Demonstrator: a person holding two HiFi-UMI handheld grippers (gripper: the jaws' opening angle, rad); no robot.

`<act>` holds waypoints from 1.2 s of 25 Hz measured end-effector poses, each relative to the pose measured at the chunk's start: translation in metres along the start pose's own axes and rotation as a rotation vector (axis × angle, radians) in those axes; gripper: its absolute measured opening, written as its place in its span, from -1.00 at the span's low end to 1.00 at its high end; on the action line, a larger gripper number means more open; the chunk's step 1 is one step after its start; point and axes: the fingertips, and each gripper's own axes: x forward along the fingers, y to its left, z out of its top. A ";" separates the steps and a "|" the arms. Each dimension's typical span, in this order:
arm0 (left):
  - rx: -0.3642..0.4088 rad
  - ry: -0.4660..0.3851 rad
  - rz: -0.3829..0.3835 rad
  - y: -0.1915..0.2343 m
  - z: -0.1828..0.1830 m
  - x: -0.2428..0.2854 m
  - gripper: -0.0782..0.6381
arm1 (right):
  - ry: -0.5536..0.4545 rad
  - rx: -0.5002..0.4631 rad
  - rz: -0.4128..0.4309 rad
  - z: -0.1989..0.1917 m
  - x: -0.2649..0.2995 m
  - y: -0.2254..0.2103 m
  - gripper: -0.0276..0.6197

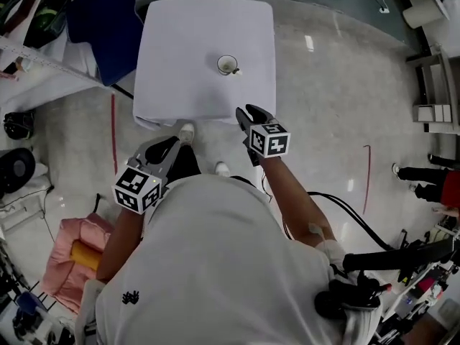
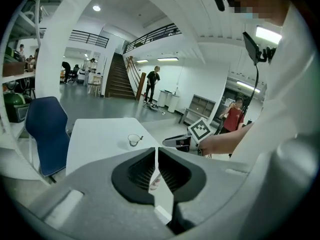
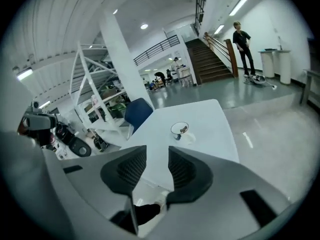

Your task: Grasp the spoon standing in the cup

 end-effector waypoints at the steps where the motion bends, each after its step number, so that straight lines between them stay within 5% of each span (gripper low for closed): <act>1: 0.011 0.004 -0.010 0.012 0.007 0.004 -0.74 | -0.008 0.037 -0.016 0.006 0.012 -0.005 -0.47; 10: 0.131 0.076 -0.124 0.095 0.074 0.037 -0.74 | -0.080 0.357 -0.211 0.038 0.083 -0.061 -0.39; 15: 0.172 0.121 -0.196 0.130 0.081 0.048 -0.74 | -0.105 0.479 -0.302 0.034 0.113 -0.081 -0.38; 24: 0.184 0.173 -0.264 0.174 0.073 0.055 -0.74 | -0.104 0.577 -0.422 0.023 0.146 -0.099 -0.60; 30: 0.170 0.186 -0.281 0.173 0.069 0.057 -0.74 | -0.106 0.525 -0.429 0.030 0.133 -0.104 -0.75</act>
